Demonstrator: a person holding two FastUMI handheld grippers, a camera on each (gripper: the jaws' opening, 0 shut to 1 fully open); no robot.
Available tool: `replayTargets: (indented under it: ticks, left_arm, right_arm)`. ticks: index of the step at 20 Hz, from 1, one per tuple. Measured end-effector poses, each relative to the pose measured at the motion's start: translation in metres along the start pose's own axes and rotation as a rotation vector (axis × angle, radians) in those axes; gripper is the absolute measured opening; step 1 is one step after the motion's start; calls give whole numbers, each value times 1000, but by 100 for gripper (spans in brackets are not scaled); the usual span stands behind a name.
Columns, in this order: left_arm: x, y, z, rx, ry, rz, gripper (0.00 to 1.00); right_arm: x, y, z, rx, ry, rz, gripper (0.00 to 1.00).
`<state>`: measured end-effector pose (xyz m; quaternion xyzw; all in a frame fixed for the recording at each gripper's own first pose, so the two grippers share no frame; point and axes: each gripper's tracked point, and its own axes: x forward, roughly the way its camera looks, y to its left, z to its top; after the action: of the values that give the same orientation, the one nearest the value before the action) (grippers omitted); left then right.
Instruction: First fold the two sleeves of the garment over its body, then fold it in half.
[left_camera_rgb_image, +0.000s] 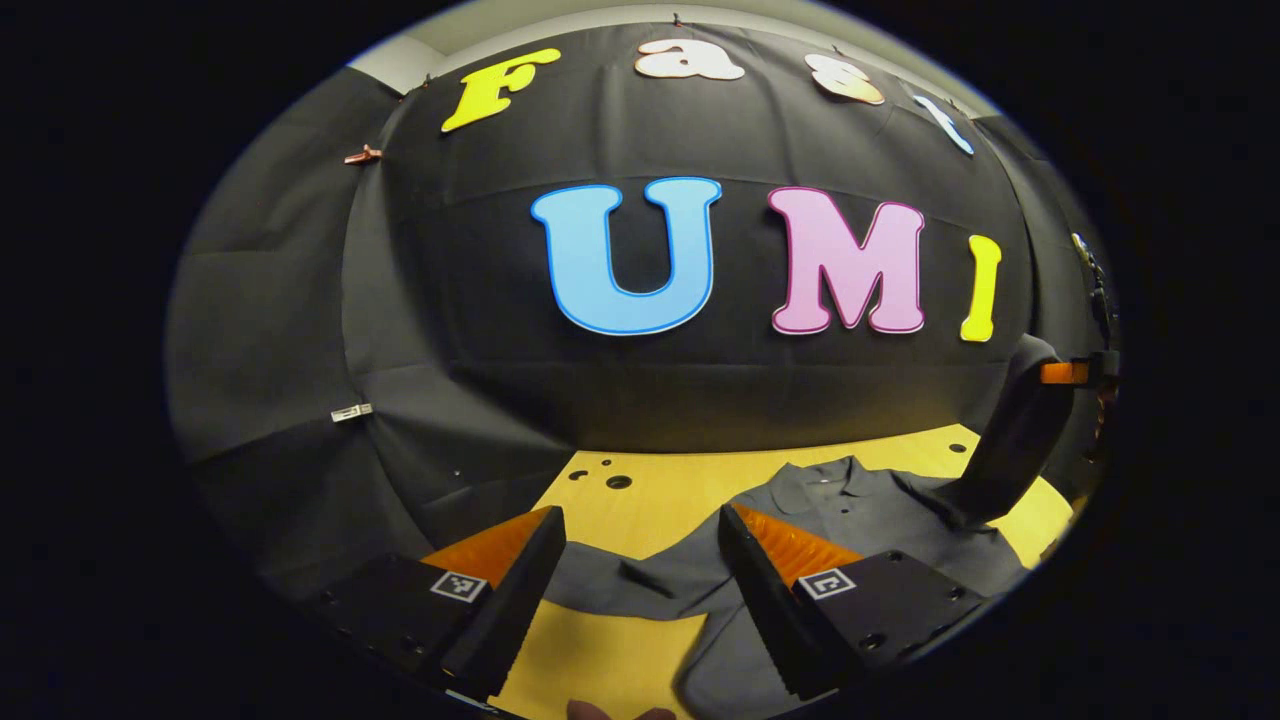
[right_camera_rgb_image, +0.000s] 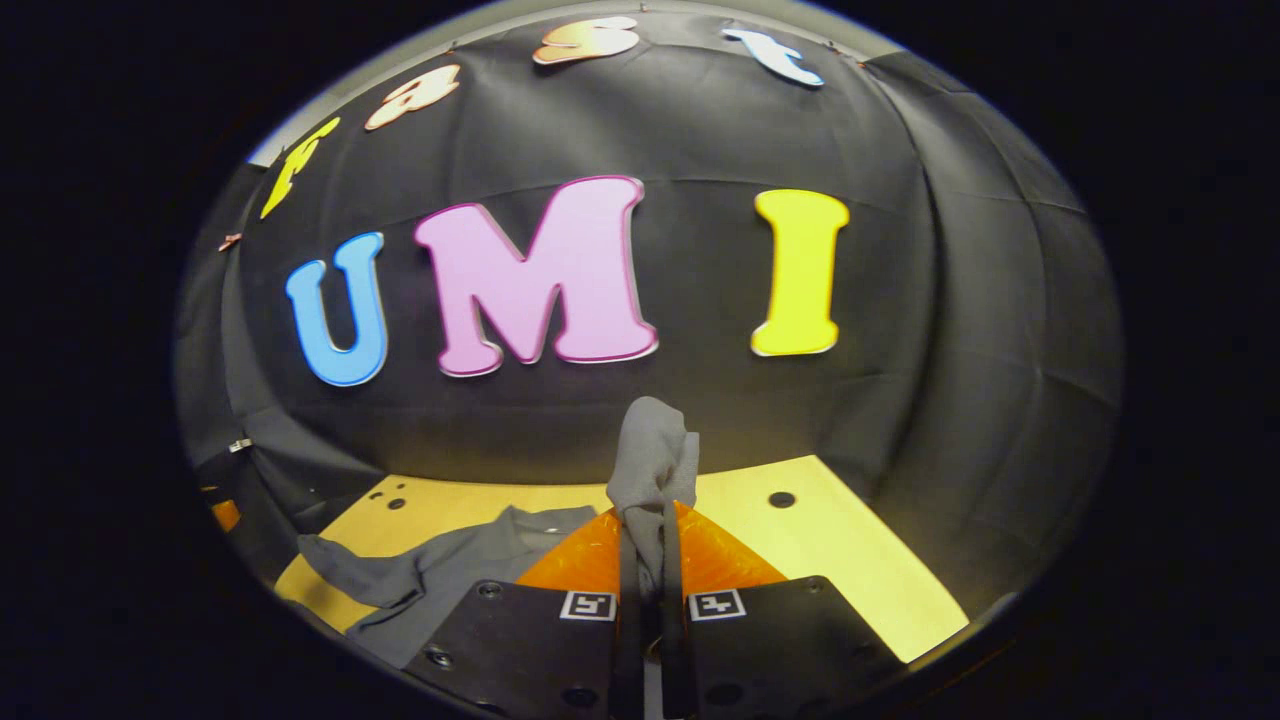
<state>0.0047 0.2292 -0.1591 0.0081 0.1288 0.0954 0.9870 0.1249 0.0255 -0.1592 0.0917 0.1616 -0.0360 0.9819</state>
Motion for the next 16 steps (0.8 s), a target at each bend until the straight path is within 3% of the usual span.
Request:
replayTargets:
  ticks: [7,16]
  left_arm:
    - [35,59,-44,6,53,-5,97]
    - [104,110,-112,-17,166,-27,97]
  right_arm:
    - [36,112,-65,-49,104,132,12]
    - [73,168,-183,-140,328,162,12]
